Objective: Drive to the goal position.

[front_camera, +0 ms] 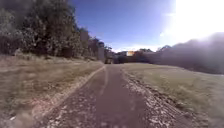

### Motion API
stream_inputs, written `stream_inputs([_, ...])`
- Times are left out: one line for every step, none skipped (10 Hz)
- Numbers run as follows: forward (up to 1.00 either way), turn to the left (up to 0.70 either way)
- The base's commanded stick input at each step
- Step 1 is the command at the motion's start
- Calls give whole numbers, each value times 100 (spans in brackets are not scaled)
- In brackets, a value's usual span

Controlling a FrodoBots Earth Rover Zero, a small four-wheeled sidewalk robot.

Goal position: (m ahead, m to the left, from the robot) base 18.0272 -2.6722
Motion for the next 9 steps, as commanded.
stream_inputs([60,0])
stream_inputs([60,0])
stream_inputs([60,0])
stream_inputs([60,0])
stream_inputs([60,0])
stream_inputs([60,0])
stream_inputs([60,0])
stream_inputs([60,0])
stream_inputs([60,0])
